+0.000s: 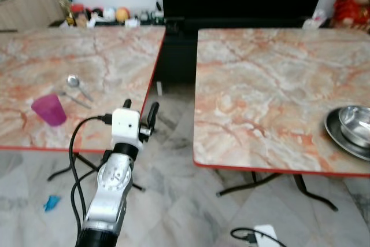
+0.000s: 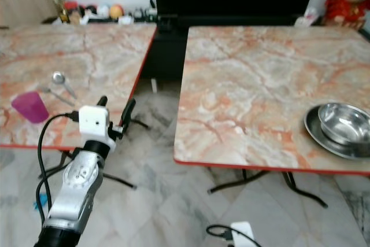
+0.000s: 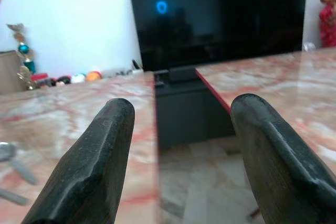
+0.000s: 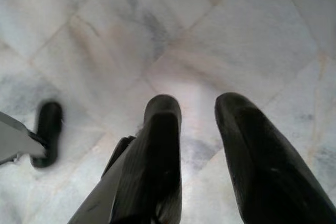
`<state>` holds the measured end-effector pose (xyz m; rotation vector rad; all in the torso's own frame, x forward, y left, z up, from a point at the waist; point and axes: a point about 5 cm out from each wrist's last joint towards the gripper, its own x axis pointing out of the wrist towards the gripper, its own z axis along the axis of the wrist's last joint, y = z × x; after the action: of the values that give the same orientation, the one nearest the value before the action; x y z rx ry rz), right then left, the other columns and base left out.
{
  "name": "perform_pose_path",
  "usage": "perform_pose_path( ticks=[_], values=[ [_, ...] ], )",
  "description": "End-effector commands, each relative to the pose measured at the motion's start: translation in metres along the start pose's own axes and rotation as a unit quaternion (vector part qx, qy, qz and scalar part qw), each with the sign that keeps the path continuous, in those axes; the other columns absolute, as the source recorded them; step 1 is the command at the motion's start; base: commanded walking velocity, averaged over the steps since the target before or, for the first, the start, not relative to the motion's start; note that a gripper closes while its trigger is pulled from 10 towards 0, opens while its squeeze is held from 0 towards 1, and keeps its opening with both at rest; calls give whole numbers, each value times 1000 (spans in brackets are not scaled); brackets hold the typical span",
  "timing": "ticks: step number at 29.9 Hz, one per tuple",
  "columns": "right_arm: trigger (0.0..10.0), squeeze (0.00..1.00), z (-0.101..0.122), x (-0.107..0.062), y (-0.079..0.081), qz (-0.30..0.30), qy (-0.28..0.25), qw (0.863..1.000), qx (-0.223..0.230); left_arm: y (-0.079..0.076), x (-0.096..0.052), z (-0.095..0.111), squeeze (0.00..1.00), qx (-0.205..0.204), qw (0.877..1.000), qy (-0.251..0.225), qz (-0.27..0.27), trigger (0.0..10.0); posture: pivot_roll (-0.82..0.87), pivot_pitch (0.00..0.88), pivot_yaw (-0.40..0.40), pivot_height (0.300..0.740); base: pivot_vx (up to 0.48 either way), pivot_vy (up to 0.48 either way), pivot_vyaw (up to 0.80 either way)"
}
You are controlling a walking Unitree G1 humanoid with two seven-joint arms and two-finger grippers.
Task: Setting the table
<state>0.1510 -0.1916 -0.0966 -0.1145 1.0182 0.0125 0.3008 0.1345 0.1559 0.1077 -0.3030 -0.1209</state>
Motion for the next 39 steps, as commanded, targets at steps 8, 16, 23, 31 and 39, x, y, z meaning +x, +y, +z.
perform_pose_path(
  ticks=[8,16,23,31,39],
  values=[
    [10000,0,7,2,10,13,-11,1000,0,10,-1,1,0,9,1000,1,15,10000,125,0,-28,740,0,480,0],
    [10000,0,8,2,11,16,-12,1000,-9,11,-1,1,0,10,1000,1,16,10000,129,0,-27,740,0,480,106],
    [10000,0,8,2,11,16,-12,1000,-8,11,-1,1,0,11,1000,0,16,10000,130,0,-26,740,0,480,553],
    [10000,0,9,2,11,15,-13,1000,-5,10,0,2,0,14,1000,-3,11,10000,131,0,-26,740,0,197,109],
    [10000,0,8,2,10,15,-13,1000,-6,5,0,2,0,-18,1000,0,-8,10000,136,0,-30,740,0,0,0]
  ],
)
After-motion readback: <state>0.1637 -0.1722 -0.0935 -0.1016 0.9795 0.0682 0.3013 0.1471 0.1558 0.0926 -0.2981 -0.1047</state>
